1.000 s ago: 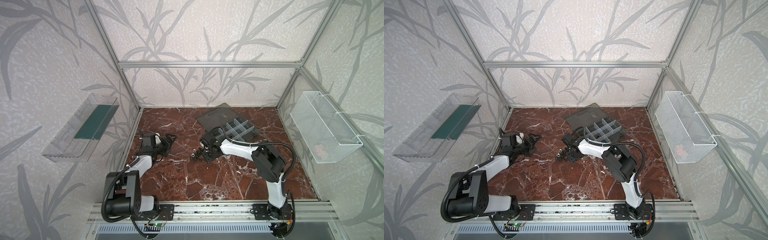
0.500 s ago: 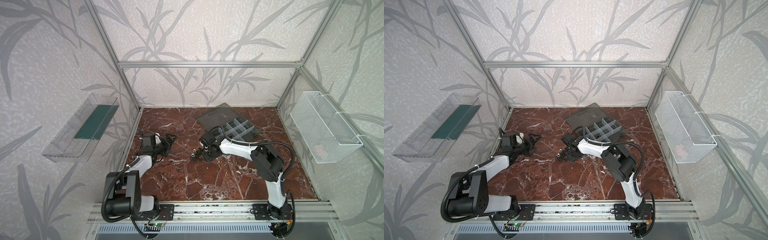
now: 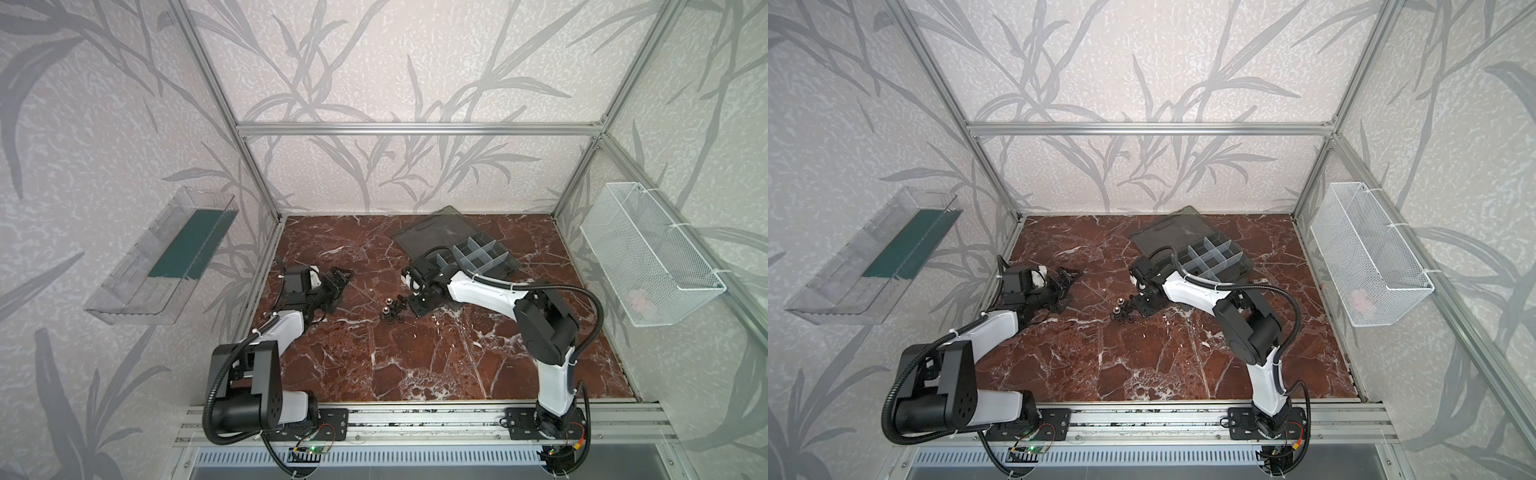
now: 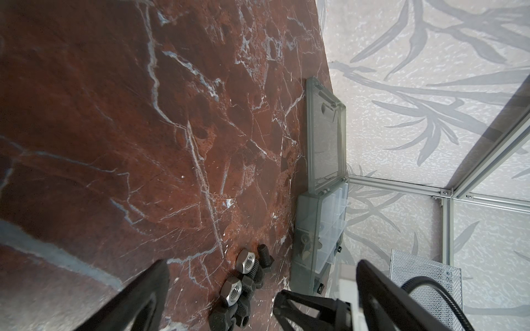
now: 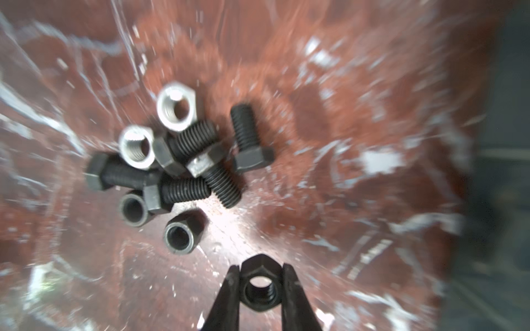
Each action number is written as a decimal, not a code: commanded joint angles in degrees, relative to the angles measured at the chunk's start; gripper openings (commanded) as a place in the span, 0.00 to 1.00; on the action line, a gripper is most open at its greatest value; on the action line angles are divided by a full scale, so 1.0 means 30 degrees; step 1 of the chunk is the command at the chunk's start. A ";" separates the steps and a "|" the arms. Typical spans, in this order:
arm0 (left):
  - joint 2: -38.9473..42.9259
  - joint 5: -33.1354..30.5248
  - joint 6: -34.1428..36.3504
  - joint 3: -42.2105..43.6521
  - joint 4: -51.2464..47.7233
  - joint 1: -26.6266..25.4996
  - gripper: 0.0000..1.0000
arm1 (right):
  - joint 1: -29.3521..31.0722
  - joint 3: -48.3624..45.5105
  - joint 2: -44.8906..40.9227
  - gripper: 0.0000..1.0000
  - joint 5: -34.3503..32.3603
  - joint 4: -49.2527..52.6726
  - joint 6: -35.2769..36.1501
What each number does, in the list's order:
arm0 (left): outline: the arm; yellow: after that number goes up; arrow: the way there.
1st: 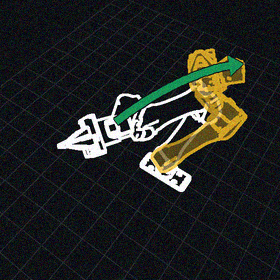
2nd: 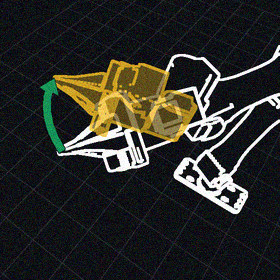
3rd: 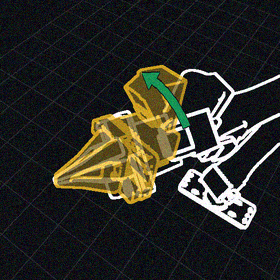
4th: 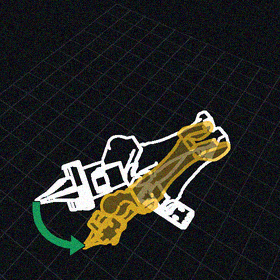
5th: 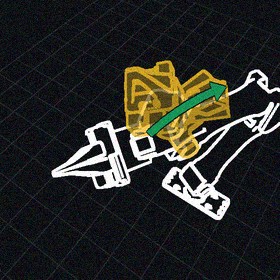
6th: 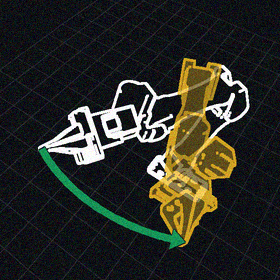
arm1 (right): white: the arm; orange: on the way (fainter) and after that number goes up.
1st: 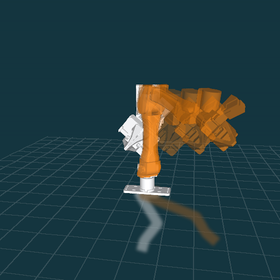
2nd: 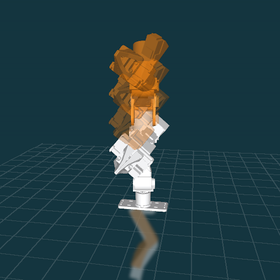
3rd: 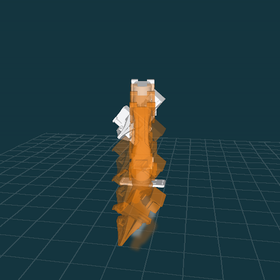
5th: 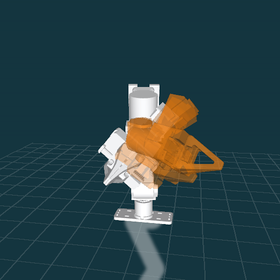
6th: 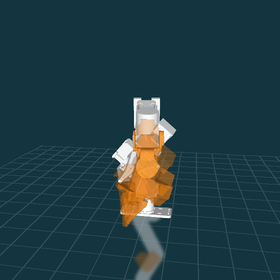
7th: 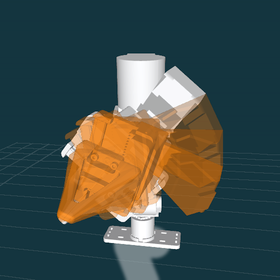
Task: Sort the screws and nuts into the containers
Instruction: 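Carry the black nut with the right gripper to the organizer, then drop the nut into the same compartment and open the right gripper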
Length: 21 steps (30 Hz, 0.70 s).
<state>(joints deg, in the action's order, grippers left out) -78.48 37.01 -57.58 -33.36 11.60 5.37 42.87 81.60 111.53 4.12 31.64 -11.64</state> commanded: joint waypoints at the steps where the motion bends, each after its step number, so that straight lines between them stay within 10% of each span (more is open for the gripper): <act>1: 0.0162 0.0142 -0.0098 0.0105 0.0148 0.0075 0.99 | -0.1337 0.0885 -0.1873 0.00 0.0002 0.0267 0.0773; 21: 0.0595 0.0096 -0.0184 0.0282 0.0134 0.0113 1.00 | -0.6995 0.2737 0.0577 0.00 -0.3174 0.1335 0.1425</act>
<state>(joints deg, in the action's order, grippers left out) -78.32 37.15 -57.65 -33.15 11.60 5.39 22.09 87.99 112.53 -3.55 34.59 -8.05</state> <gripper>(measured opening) 0.995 0.213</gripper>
